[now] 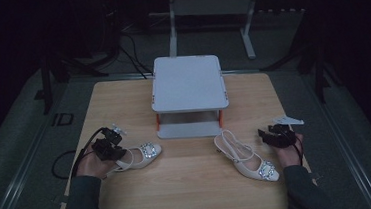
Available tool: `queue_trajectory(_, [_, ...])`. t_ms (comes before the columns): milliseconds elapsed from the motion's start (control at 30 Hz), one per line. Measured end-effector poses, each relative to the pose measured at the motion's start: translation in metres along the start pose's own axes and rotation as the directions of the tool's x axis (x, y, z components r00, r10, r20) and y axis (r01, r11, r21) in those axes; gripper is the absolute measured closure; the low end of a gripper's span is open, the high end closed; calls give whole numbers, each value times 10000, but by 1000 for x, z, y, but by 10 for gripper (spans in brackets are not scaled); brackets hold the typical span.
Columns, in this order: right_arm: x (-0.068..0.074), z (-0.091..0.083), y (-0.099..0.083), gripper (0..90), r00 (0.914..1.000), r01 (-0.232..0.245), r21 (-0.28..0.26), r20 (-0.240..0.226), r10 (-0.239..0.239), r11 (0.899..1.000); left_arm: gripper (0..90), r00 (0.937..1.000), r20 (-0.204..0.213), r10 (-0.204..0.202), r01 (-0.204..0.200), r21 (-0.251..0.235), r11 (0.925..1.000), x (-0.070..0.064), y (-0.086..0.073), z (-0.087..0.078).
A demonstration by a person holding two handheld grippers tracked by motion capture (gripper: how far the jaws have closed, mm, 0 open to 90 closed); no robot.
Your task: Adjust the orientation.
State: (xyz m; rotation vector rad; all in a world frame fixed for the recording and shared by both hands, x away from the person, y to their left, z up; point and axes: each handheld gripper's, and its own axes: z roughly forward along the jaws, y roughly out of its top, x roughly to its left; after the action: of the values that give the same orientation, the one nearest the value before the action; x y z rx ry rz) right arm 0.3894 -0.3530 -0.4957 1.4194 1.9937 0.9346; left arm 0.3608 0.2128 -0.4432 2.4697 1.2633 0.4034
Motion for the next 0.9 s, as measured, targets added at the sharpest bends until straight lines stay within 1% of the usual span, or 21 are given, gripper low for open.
queue_trajectory(33, [0,0,0,491,10000,0,0,0,0,10000,778,9992,-50,-392,391,-206,9990,3,0,-1])
queue_trajectory(67, [1,1,0,493,10000,13,15,-7,-13,10000,794,9970,-99,-771,766,-385,9963,6,2,-2])
queue_trajectory(100, [1,1,0,493,10000,44,28,-7,-44,10000,794,9930,-73,-1177,1172,-535,9917,10,3,-4])
queue_trajectory(167, [2,1,0,493,10000,74,39,-5,-74,10000,794,9854,-6,-1701,1695,-780,9824,15,8,-6])
queue_trajectory(233, [2,2,0,493,10000,88,41,-13,-88,10000,794,9758,23,-2188,2181,-899,9718,21,14,-5])
queue_trajectory(267, [3,2,0,493,10000,93,50,-13,-92,9999,795,9651,75,-2617,2612,-925,9608,25,19,-1])
queue_trajectory(333, [2,2,0,493,10000,86,50,-8,-86,10000,795,9480,251,-3174,3183,-939,9433,33,25,3])
queue_trajectory(367, [2,2,0,493,10000,79,53,3,-79,10000,794,9331,455,-3568,3595,-924,9285,38,27,5])
queue_trajectory(433, [1,2,0,494,10000,45,28,5,-45,10000,793,8925,907,-4419,4487,-766,8904,51,30,10])
queue_trajectory(467, [1,2,0,494,10000,33,27,-4,-33,10000,792,8744,1068,-4733,4808,-610,8747,57,31,13])
queue_trajectory(500, [1,2,0,494,10000,33,34,-9,-33,10000,792,8642,989,-4934,4991,-433,8655,62,32,15])
queue_trajectory(533, [1,2,0,494,10000,49,32,-7,-49,10000,793,8592,841,-5047,5084,-287,8606,65,32,17])
queue_trajectory(567, [1,2,0,494,10000,50,24,-15,-50,10000,792,8558,749,-5119,5145,-193,8573,68,32,19])
queue_trajectory(600, [1,2,0,494,10000,44,15,-22,-44,10000,787,8542,787,-5139,5166,-169,8561,71,31,20])
queue_trajectory(633, [1,2,0,493,10000,38,17,-29,-38,10000,776,8524,875,-5155,5184,-128,8550,74,30,20])
queue_trajectory(667, [0,2,0,493,10000,37,31,-21,-37,10000,764,8471,1182,-5181,5233,-155,8520,77,27,19])
queue_trajectory(700, [0,2,0,493,10000,44,37,-13,-44,10000,747,8473,1260,-5159,5216,-145,8531,78,26,18])
queue_trajectory(767, [0,2,0,493,10000,40,42,-9,-40,10000,693,8548,1199,-5049,5117,-319,8586,79,24,15])
queue_trajectory(800, [1,2,0,493,10000,44,53,-14,-44,10000,672,8576,1185,-5005,5082,-448,8601,80,24,12])
queue_trajectory(833, [1,2,0,493,10000,55,49,-10,-54,10000,661,8661,1151,-4865,4945,-551,8674,80,24,8])
queue_trajectory(900, [2,2,0,493,10000,96,65,-17,-96,9999,626,8913,771,-4467,4517,-665,8897,79,26,0])
